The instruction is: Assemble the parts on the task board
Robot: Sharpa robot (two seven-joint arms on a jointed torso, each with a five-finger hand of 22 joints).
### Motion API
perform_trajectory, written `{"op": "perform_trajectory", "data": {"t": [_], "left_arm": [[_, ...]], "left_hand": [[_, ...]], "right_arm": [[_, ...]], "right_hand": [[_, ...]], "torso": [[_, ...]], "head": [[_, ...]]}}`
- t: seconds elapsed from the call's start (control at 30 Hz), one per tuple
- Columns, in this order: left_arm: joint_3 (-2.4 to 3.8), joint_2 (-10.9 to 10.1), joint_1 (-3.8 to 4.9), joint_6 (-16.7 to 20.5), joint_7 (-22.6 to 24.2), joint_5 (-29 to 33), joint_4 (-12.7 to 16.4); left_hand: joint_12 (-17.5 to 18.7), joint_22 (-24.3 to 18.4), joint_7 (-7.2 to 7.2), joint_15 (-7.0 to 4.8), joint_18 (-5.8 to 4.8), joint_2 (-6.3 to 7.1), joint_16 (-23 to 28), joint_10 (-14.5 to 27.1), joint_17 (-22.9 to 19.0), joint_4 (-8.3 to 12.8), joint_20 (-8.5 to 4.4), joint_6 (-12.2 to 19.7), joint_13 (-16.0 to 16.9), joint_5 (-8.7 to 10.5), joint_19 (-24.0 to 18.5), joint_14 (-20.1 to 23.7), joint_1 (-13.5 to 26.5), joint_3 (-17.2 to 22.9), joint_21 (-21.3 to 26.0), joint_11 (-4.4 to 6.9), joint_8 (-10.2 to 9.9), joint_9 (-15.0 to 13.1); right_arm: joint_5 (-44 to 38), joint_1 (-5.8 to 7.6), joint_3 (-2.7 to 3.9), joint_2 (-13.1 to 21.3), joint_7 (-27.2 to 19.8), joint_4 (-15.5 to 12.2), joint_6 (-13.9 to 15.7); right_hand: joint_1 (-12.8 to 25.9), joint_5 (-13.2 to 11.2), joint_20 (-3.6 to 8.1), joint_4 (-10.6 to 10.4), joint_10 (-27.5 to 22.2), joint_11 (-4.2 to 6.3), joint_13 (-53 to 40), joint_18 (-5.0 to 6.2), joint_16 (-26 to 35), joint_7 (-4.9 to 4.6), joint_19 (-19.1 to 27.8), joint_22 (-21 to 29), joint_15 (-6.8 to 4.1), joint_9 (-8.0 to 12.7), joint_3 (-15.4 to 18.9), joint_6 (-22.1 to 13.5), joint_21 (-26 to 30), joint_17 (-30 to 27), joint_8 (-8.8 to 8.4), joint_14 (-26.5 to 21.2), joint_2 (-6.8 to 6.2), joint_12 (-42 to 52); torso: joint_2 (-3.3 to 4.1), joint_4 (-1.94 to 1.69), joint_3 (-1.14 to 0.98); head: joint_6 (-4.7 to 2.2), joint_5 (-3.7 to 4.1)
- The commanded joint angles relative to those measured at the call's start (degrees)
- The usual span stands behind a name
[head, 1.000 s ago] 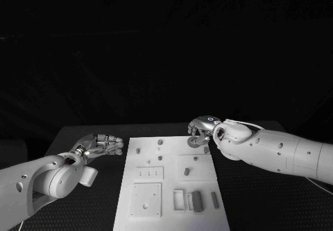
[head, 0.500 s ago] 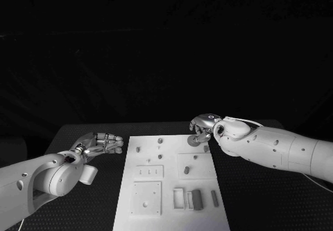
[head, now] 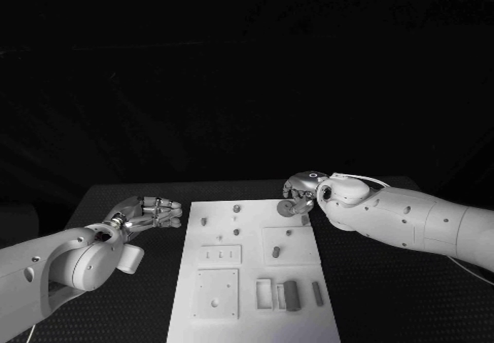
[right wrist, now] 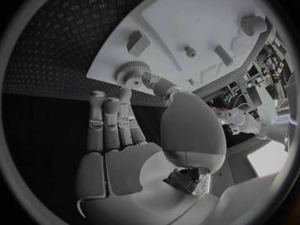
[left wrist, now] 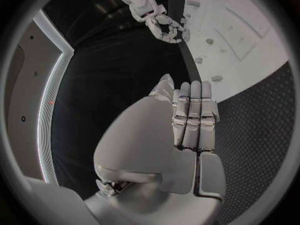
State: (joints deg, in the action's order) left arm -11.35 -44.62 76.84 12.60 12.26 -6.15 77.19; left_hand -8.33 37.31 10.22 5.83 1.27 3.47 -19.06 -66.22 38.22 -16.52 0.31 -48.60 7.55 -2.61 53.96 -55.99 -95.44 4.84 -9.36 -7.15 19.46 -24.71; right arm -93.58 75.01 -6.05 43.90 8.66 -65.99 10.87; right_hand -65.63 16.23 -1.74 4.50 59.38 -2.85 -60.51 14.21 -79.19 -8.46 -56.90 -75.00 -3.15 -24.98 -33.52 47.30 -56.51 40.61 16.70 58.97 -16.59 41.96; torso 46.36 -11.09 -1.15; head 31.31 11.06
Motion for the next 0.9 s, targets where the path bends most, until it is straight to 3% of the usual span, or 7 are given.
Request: {"op": "perform_trajectory", "data": {"t": [0.03, 0.2, 0.53, 0.83, 0.9], "left_arm": [[0.05, 0.13, 0.04, -1.00, 0.57, -0.19, 0.06], [0.05, 0.18, 0.04, -1.04, 0.59, -0.20, 0.03], [0.05, 0.19, 0.04, -1.12, 0.57, -0.21, -0.16], [0.05, 0.04, 0.04, -1.18, 0.47, -0.23, -0.02], [0.05, 0.04, 0.04, -1.21, 0.44, -0.23, -0.03]], "left_hand": [[0.36, -0.03, 0.02, 0.13, 0.59, 0.31, 0.33, -0.40, 0.11, -0.08, -0.03, -0.27, -0.04, -0.26, 0.25, -0.40, 0.37, -0.27, 0.31, 0.11, -0.29, 0.09], [0.38, -0.03, 0.03, 0.13, 0.59, 0.31, 0.34, -0.41, 0.13, -0.07, -0.04, -0.27, -0.04, -0.26, 0.25, -0.40, 0.38, -0.28, 0.32, 0.11, -0.30, 0.09], [0.42, -0.03, 0.03, 0.13, 0.59, 0.27, 0.37, -0.42, 0.16, -0.07, -0.04, -0.26, -0.04, -0.26, 0.26, -0.41, 0.39, -0.28, 0.34, 0.11, -0.32, 0.10], [0.45, -0.03, 0.04, 0.13, 0.58, 0.28, 0.41, -0.42, 0.19, -0.07, -0.04, -0.26, -0.04, -0.26, 0.26, -0.41, 0.42, -0.30, 0.36, 0.10, -0.33, 0.10], [0.46, -0.03, 0.04, 0.13, 0.58, 0.28, 0.41, -0.42, 0.20, -0.07, -0.04, -0.25, -0.04, -0.26, 0.26, -0.41, 0.43, -0.30, 0.37, 0.10, -0.34, 0.10]], "right_arm": [[-0.01, -0.10, -0.05, -0.07, -0.68, 0.12, -2.37], [0.29, -0.50, -0.28, -0.82, -1.32, 1.10, -0.99], [0.47, -1.36, -0.28, -1.78, -1.77, 2.28, -1.27], [0.49, -1.62, -0.32, -1.95, -1.90, 2.97, -2.75], [0.47, -1.64, -0.32, -1.88, -1.83, 2.99, -2.79]], "right_hand": [[-0.06, 0.17, 0.26, -0.22, -3.32, 0.27, -0.31, 0.79, -0.39, -0.27, 0.03, -1.21, -0.27, 0.05, -0.04, 0.77, -0.43, 0.10, 0.28, 0.08, 0.12, 0.55], [-0.03, 0.18, 0.32, -0.35, -3.45, 0.23, -0.53, 0.79, -0.70, -0.35, -0.01, -1.21, -0.26, 0.05, -0.13, 0.89, -0.71, 0.19, 0.37, 0.09, 0.34, 0.99], [-0.27, 0.17, 0.67, -0.47, -3.21, 0.34, -0.92, 0.79, -1.81, -0.26, -0.40, -1.22, -0.36, -0.07, -0.38, 1.69, -1.82, 0.52, 0.85, 0.48, 1.34, 2.30], [-0.54, 0.17, 0.89, 0.80, -3.40, 0.49, -0.75, 0.79, -2.58, -0.09, 0.06, -1.17, -0.47, -0.51, -0.37, 4.31, -2.83, 0.69, 2.13, 0.25, 4.97, 3.21], [-0.58, 0.18, 0.89, 1.12, -3.43, 0.51, -0.69, 0.79, -2.62, -0.06, 0.14, -1.16, -0.50, -0.51, -0.33, 4.38, -2.91, 0.69, 2.14, 0.20, 5.23, 3.25]], "torso": [[-0.02, -0.03, 0.00], [0.01, 0.02, 0.01], [-0.01, -0.08, 0.01], [0.01, 0.06, -0.02], [0.00, 0.07, -0.02]], "head": [[0.05, -0.05], [0.05, -0.01], [0.49, -0.22], [0.79, -0.24], [0.83, -0.23]]}}
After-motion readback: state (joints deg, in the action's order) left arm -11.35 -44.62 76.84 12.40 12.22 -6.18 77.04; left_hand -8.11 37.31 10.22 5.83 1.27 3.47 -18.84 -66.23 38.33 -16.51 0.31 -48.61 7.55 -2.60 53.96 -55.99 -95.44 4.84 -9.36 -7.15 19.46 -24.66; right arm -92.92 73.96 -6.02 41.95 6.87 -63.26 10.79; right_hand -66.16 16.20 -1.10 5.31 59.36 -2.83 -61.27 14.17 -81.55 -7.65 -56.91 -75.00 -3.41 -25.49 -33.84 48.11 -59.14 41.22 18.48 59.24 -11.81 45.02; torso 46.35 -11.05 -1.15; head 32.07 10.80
